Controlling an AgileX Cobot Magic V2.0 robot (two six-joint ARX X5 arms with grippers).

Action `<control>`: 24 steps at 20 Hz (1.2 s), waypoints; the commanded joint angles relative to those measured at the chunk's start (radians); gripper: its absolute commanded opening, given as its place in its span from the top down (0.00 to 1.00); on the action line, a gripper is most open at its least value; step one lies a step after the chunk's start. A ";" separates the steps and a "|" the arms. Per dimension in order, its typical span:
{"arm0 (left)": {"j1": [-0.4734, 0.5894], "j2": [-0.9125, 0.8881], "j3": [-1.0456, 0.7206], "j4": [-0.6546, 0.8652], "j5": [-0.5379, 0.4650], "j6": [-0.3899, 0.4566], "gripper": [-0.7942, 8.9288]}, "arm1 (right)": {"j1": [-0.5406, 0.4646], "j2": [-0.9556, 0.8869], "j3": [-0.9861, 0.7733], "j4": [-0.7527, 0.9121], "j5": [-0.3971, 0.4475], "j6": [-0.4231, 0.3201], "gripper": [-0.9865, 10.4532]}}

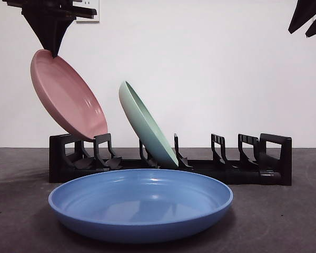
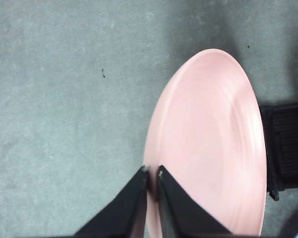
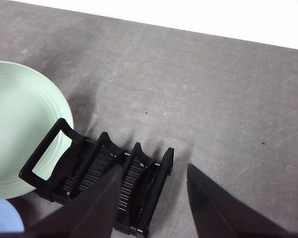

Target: Place the plate

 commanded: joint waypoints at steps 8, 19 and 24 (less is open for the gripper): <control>-0.002 -0.029 0.034 0.030 -0.025 0.015 0.90 | 0.002 0.010 0.011 0.006 0.004 0.010 0.74; 0.017 -0.093 0.034 -0.012 0.008 0.037 0.90 | 0.002 0.010 0.011 -0.002 0.003 0.010 0.74; 0.035 -0.151 0.034 -0.022 0.092 0.028 0.90 | 0.002 0.010 0.011 -0.003 0.003 0.010 0.74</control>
